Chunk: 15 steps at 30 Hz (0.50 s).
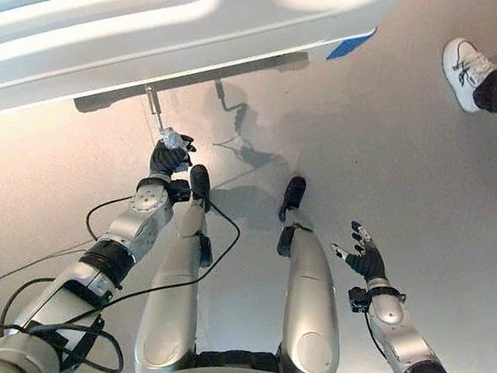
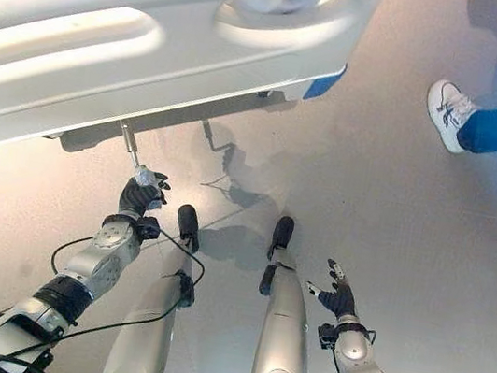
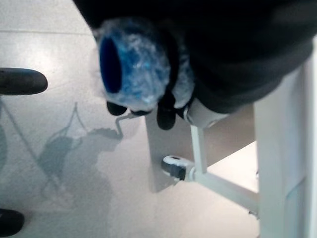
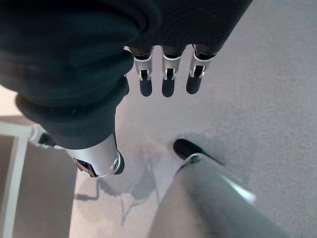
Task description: Raise the hospital bed
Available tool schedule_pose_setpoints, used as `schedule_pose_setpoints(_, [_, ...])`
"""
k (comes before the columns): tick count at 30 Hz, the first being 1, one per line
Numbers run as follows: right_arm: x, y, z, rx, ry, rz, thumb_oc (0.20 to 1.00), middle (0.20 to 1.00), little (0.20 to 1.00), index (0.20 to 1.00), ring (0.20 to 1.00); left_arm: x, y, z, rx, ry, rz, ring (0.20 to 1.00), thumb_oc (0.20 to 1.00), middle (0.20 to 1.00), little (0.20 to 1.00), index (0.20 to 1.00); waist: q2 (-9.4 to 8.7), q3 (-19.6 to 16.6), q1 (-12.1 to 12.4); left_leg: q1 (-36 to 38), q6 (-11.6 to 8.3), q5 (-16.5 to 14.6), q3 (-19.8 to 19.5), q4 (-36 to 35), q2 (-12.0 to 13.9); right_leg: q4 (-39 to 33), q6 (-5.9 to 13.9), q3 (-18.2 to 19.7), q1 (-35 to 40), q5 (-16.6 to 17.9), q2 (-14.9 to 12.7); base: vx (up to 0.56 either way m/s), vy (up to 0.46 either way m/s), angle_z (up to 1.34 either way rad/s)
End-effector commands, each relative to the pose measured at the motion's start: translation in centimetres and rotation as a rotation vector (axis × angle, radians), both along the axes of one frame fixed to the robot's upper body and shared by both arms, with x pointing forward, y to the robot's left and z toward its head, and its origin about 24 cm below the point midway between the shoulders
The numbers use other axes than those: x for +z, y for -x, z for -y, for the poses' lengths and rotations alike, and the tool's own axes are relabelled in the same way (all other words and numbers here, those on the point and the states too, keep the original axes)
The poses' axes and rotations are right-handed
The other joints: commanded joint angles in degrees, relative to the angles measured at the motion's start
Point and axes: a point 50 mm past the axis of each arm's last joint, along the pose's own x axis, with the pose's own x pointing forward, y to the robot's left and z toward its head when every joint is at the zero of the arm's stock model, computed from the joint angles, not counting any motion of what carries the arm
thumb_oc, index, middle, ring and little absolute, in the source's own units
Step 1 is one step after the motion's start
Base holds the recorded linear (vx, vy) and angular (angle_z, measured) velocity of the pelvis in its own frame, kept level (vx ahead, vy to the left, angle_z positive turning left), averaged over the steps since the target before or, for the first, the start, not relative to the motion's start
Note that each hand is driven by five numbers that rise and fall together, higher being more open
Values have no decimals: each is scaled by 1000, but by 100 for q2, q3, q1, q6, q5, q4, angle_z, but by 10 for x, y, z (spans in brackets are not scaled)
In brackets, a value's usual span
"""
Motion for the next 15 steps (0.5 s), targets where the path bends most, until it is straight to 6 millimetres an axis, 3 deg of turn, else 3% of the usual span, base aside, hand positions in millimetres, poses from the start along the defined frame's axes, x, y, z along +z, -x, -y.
schedule_pose_setpoints(1, [-11, 16, 10, -39, 11, -60, 1000, 1000, 1000, 1000, 1000, 54, -7, 11, -86, -2, 293, 200, 200, 200, 200, 200, -28, -151, -15, 87, 80, -511, 107, 409, -376, -1396, 317, -177, 646, 979, 272, 14, 61, 23])
schedule_pose_setpoints(15, [-28, 35, 17, -87, 9, -152, 1000, 1000, 1000, 1000, 1000, 34, 19, -18, -26, 22, 243, 200, 200, 200, 200, 200, -106, -259, 416, 204, 181, -606, -301, 462, -544, -1473, 448, -611, 1159, 913, 35, 39, 63, 24])
